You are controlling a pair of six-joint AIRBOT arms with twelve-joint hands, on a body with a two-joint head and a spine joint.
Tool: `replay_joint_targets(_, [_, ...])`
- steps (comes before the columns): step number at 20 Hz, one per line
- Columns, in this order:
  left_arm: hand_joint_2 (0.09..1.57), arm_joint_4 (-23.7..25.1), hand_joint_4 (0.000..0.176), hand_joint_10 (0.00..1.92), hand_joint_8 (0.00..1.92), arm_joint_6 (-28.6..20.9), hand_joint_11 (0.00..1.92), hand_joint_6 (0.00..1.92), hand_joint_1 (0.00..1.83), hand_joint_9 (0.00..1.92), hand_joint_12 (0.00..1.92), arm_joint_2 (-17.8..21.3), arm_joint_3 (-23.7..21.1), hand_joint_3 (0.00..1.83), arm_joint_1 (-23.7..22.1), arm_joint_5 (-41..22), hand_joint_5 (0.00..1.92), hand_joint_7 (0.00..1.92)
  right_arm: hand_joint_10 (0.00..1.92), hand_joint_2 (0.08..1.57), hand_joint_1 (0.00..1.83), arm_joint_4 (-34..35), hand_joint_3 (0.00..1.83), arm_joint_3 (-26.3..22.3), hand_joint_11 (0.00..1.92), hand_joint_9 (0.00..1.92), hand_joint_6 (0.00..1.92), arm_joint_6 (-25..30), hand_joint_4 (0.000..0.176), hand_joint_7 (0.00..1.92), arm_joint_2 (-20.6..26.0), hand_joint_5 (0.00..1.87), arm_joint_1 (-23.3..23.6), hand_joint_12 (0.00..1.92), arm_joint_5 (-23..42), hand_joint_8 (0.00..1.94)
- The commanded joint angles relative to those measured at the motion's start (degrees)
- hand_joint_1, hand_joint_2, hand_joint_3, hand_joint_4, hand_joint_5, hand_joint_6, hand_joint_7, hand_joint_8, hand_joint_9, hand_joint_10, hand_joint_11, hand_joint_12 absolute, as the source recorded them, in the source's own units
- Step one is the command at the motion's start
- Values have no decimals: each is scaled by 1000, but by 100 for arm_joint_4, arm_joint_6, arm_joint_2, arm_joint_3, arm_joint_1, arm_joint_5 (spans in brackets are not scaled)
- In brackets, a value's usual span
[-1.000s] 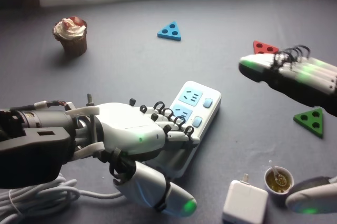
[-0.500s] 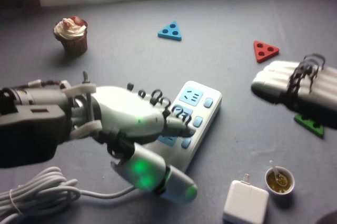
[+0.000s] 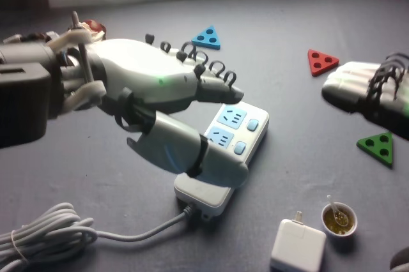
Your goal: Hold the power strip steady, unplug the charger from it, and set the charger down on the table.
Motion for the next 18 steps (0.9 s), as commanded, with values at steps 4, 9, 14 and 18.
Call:
replay_joint_targets(4, [985,-34,0,4,4,25,69,4,0,108,18,45,-60,0,-425,-184,159,143,9,892,445,20,6,-69,42,82,7,37,0,61,24,43,76,218,779,7])
replay_joint_targets(9, [978,-111,0,0,0,23,55,0,0,81,11,141,-215,0,-660,-20,122,106,2,893,536,20,2,-104,54,121,1,68,0,98,23,72,36,234,799,0])
replay_joint_targets(14, [981,-131,0,0,0,24,40,0,0,61,4,209,-240,0,-900,148,104,88,13,904,539,-196,4,-218,82,150,12,-94,0,123,56,91,87,248,1093,12])
replay_joint_targets(18, [989,-123,0,13,12,80,77,11,0,95,19,249,-237,3,-1073,383,134,122,6,924,502,-195,2,-255,112,185,4,-115,0,152,63,120,90,283,1154,4])
